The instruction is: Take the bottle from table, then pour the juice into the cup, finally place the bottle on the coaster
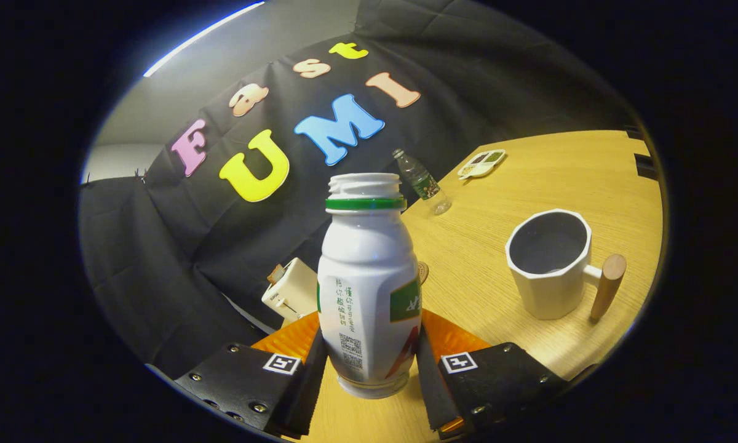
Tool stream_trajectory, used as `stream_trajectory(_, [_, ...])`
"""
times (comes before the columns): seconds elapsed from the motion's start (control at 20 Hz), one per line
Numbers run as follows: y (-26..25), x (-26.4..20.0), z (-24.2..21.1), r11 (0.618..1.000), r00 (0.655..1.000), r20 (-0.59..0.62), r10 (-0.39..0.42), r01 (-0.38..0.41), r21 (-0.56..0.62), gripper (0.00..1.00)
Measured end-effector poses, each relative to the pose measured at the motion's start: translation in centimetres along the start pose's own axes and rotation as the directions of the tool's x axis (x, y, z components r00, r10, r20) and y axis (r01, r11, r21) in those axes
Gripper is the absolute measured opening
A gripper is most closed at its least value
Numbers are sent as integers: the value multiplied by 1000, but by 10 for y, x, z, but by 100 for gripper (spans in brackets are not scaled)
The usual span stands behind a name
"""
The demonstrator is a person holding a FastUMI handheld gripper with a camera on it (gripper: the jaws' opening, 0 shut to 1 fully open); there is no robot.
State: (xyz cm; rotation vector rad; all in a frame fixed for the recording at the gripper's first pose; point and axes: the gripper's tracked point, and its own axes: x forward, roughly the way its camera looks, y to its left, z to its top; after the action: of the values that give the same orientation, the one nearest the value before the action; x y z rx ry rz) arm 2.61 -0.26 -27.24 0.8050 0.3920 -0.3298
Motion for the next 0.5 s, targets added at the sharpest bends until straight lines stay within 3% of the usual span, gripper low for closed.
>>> stream_trajectory(0.35, [-25, 1, 0, 981, 999, -6, -45, 46, 187, 68])
stream_trajectory(0.5, [-28, -5, -1, 957, 999, -11, -39, 40, 288, 68])
